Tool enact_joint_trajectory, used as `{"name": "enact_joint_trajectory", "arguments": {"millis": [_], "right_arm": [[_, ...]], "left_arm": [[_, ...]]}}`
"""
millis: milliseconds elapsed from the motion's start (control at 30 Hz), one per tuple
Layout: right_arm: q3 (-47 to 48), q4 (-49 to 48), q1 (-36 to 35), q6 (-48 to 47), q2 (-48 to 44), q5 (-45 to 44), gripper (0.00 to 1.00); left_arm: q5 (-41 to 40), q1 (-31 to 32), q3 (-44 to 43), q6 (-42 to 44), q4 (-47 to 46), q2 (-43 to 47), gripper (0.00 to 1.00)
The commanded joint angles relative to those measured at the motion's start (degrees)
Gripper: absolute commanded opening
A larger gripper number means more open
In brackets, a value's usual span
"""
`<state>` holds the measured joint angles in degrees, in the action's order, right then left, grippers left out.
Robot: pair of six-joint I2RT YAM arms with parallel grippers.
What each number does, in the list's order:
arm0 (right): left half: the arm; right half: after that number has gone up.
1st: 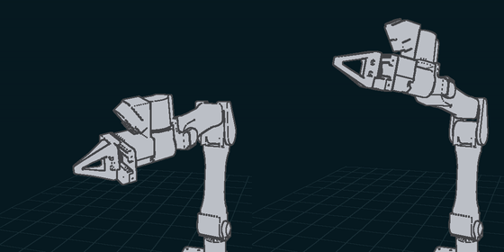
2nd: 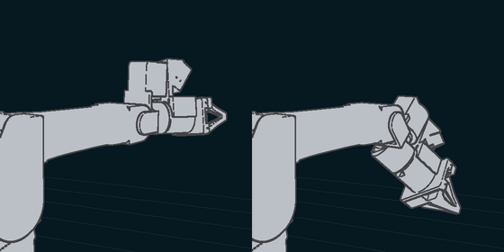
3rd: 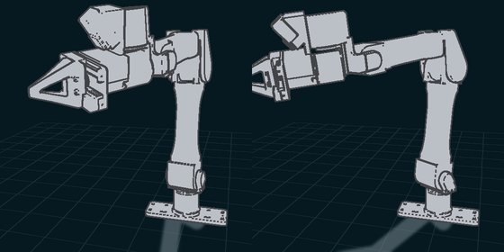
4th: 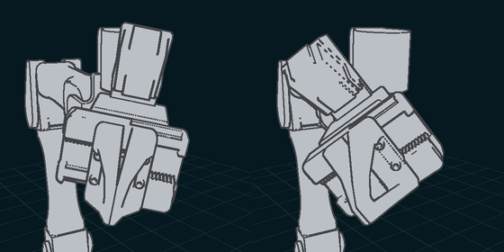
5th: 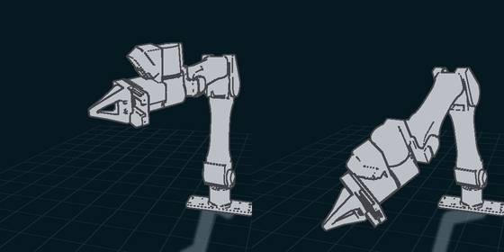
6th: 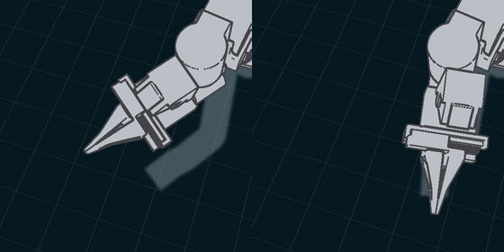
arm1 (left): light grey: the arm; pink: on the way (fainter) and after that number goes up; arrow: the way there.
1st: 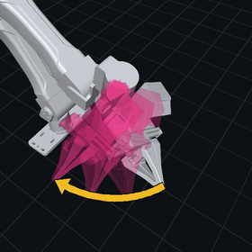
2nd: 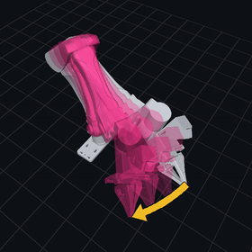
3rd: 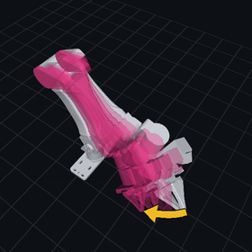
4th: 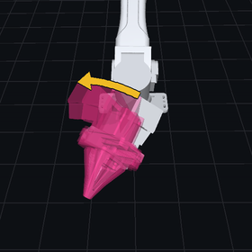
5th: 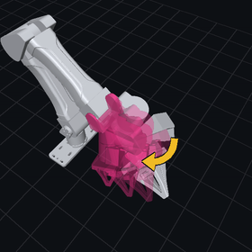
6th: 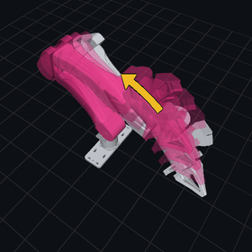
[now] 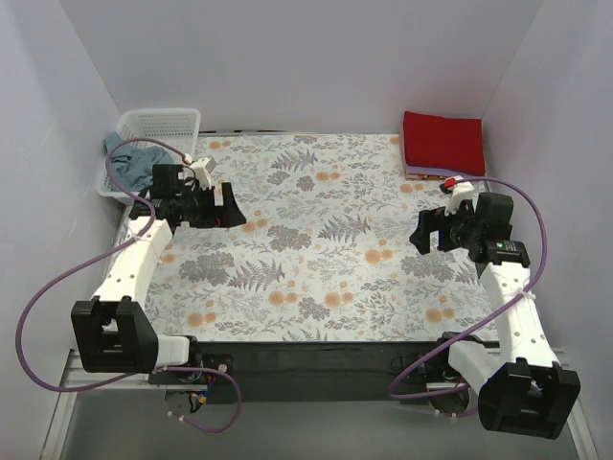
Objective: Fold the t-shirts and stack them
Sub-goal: Grab the tshirt from the pile
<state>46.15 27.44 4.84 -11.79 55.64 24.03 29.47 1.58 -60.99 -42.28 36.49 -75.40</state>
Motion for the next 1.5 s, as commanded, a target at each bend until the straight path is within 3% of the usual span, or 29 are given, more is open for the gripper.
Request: {"name": "enact_joint_trajectory", "arguments": {"millis": [0,167,300,467,600,800,967,1133,1233,1333,1433,1467], "right_arm": [[-0.01,-2.22,-0.01,1.24,0.61,-0.30,0.98],[-0.45,-2.39,0.08,1.24,1.05,-0.30,0.98],[-0.97,-2.39,0.17,1.07,0.79,-0.65,0.98],[-1.76,-2.48,0.34,0.81,0.61,-0.83,0.98],[-1.94,-2.57,0.52,0.72,1.40,-0.83,0.98],[-1.85,-2.57,0.96,0.63,2.90,-1.01,0.98],[-2.38,-3.01,1.13,0.45,3.95,-0.74,0.98],[-2.38,-3.10,1.14,0.45,4.83,0.05,0.98],[-2.29,-3.18,1.14,0.45,4.92,0.05,0.98],[-2.65,-3.01,1.22,0.19,4.66,0.23,0.98],[-2.47,-3.01,1.22,0.28,4.83,0.40,0.98],[-2.30,-2.92,1.22,0.28,5.09,0.40,0.98]], "left_arm": [[3.66,0.00,-9.45,4.39,2.52,-0.71,0.89],[3.58,-0.09,-25.64,7.82,5.88,-8.26,0.89],[-5.01,-1.49,-42.94,8.71,4.74,-17.83,0.89],[-12.94,-7.29,-61.91,7.66,-0.36,-33.30,0.89],[-14.79,-12.64,-74.52,5.19,-0.10,-46.13,0.89],[-21.47,-17.31,-68.84,3.35,-9.50,-51.42,0.89],[-29.36,-19.07,-63.91,2.99,-5.99,-54.68,0.89],[-35.09,-19.34,-50.83,3.35,-6.52,-53.10,0.89],[-35.19,-19.34,-50.27,3.61,-4.16,-56.59,0.89],[-33.01,-19.60,-55.01,2.65,0.75,-61.17,0.89],[-26.96,-19.87,-60.81,2.47,4.80,-66.19,0.78],[-25.36,-19.87,-62.13,2.73,5.60,-67.59,0.57]]}}
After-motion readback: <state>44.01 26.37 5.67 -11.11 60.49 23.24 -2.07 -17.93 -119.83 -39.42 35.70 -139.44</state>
